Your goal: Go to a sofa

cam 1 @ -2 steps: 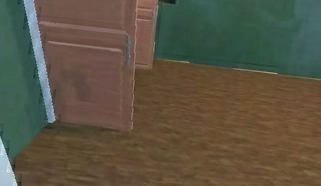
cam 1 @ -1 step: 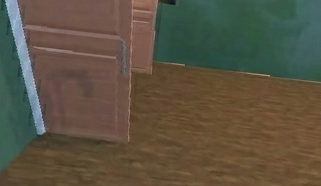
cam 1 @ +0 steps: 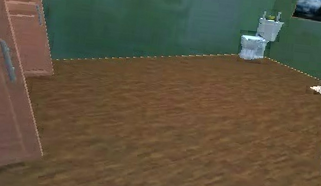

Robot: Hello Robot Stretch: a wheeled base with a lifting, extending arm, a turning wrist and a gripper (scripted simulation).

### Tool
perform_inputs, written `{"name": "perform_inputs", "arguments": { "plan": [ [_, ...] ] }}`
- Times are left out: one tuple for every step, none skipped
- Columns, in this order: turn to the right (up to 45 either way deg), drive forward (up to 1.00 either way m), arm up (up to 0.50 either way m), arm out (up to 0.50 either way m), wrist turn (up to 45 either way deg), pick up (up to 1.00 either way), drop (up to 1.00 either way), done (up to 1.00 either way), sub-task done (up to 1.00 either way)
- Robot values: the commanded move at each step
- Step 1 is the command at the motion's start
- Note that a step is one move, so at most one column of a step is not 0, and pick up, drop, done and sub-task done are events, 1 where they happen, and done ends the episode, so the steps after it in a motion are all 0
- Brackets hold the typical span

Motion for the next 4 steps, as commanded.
{"name": "perform_inputs", "arguments": {
  "plan": [
    [0.0, 0.30, 0.00, 0.00, 0.0, 0.00, 0.00, 0.00, 0.00],
    [-27.0, 0.00, 0.00, 0.00, 0.0, 0.00, 0.00, 0.00, 0.00],
    [0.0, 1.00, 0.00, 0.00, 0.0, 0.00, 0.00, 0.00, 0.00],
    [-3.0, 0.00, 0.00, 0.00, 0.0, 0.00, 0.00, 0.00, 0.00]
  ]
}}
